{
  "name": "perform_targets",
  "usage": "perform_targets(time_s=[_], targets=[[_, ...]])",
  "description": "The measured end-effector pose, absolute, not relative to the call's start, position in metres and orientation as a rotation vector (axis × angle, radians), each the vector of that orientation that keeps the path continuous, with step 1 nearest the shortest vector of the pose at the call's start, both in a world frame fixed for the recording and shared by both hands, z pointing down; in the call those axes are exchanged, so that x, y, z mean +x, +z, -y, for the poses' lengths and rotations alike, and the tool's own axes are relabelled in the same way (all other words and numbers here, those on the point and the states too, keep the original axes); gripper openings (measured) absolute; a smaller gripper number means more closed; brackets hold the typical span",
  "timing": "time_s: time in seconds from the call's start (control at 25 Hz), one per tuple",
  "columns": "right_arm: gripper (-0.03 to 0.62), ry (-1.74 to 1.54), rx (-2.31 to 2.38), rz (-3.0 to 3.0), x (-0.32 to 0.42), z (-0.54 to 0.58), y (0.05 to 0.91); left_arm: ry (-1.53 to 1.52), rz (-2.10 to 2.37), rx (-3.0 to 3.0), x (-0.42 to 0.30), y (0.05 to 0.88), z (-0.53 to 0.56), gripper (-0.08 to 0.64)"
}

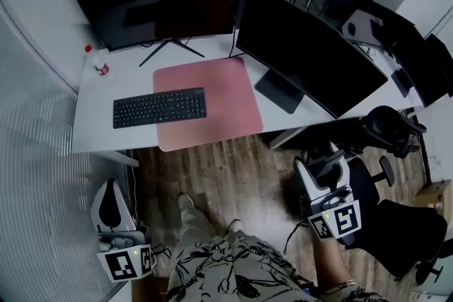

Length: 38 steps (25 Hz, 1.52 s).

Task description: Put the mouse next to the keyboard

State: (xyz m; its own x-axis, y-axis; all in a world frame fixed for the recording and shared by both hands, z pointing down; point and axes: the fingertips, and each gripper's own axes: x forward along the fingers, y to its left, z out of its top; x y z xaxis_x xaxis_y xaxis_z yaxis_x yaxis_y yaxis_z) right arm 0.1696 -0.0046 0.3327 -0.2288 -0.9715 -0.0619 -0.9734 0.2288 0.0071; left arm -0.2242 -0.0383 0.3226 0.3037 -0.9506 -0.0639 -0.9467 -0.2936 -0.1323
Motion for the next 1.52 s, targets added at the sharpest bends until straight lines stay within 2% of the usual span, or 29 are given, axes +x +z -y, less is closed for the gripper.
perform_targets(time_s=[0.56, 1.08, 1.52], targets=[[0.327, 0.090, -2.050, -2.349, 0.132, 0.065, 0.321, -0.029, -1.654, -2.513, -0.253, 0.320, 0.134, -0.003], [0.327, 0.174, -2.181, -2.250, 0.079, 0.075, 0.311, 0.038, -1.499, -2.569, -0.292, 0.306, 0.190, -0.003], [0.328, 0.152, -2.191, -2.237, 0.099, 0.102, 0.318, 0.069, -1.474, -2.599, -0.261, 0.310, 0.223, -0.003]])
